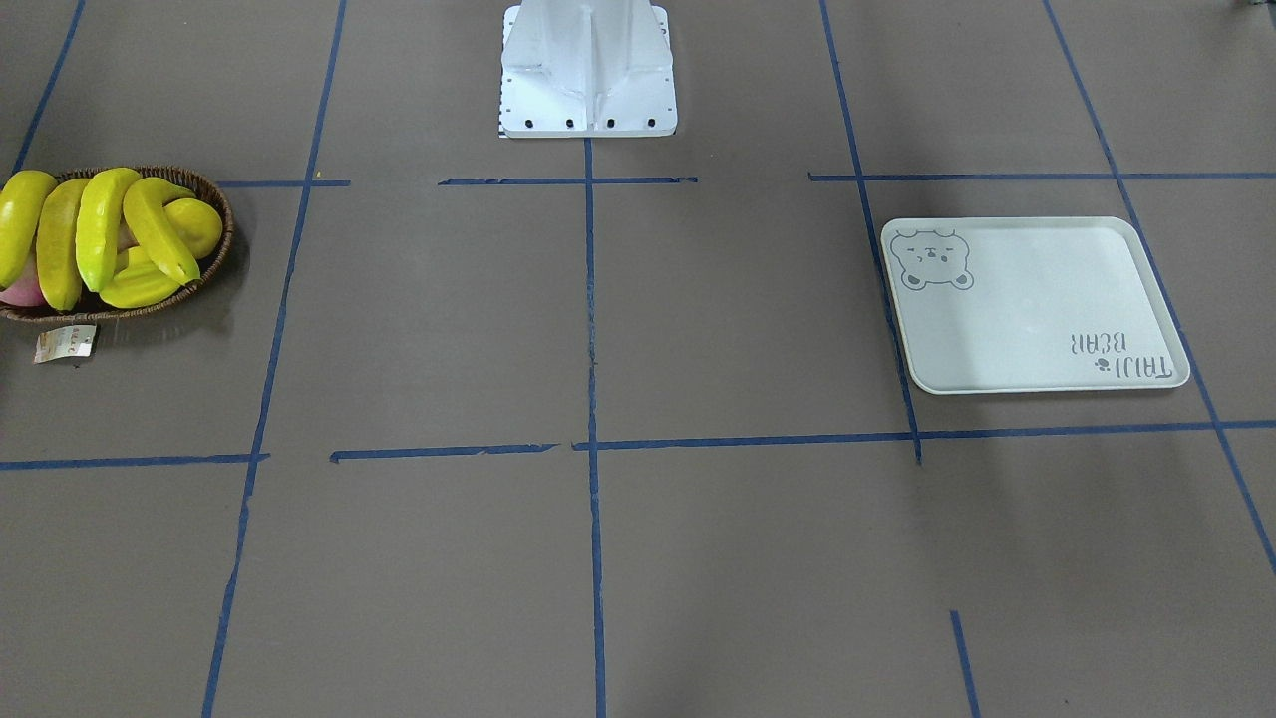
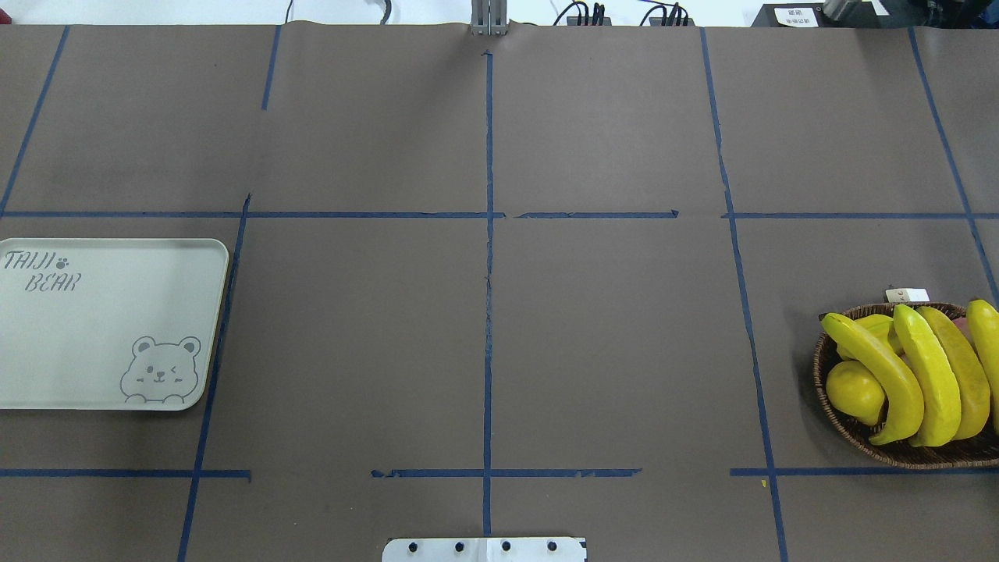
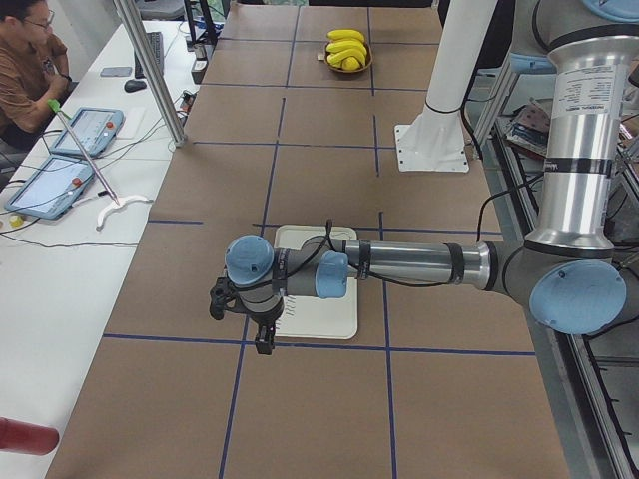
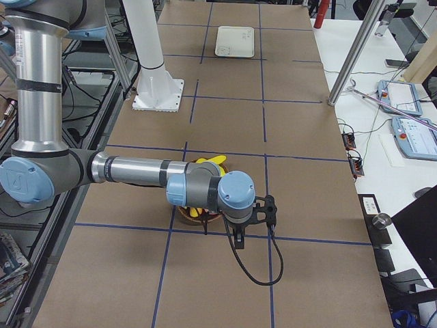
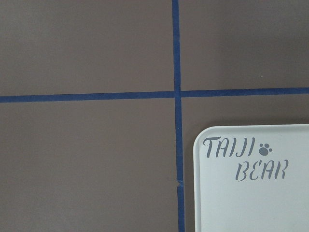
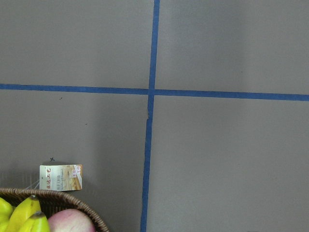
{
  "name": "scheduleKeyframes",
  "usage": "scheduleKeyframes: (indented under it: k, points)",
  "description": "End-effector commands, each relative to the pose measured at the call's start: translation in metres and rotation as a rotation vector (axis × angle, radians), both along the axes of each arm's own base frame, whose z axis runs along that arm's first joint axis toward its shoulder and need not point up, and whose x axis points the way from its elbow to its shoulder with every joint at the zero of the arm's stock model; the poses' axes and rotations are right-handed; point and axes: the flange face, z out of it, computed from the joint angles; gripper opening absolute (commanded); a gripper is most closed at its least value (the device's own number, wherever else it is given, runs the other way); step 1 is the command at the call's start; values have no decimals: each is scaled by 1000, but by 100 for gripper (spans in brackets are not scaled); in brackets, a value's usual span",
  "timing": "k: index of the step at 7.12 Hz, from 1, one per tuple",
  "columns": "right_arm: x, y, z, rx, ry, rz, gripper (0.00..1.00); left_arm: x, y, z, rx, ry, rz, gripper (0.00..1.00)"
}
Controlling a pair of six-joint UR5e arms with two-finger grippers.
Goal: Transfer all bananas from basket to plate
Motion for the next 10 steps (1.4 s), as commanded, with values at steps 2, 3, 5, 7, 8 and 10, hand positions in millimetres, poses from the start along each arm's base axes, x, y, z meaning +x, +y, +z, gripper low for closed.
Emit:
scheduleKeyframes:
  k: [2,3,5,7,8,10]
  points:
    - [0,2,4,-12,-1,4,100,0,0,3,-6,0,-2,100]
    - [0,2,4,-10,-3,4,100,0,0,3,-5,-1,-2,100]
    - [0,2,1,-3,0,4,100,0,0,3,-3,-1,-2,100]
    - [-1,-2,-16,23,0,5,100,0,0,3,-1,0,0,100]
    - [-1,-2,-22,27,3,6,100,0,0,3,-2,-1,-2,100]
    - [-4,-3,-35,67,11,-6,100,-1,-1,-1,9,1,-3,100]
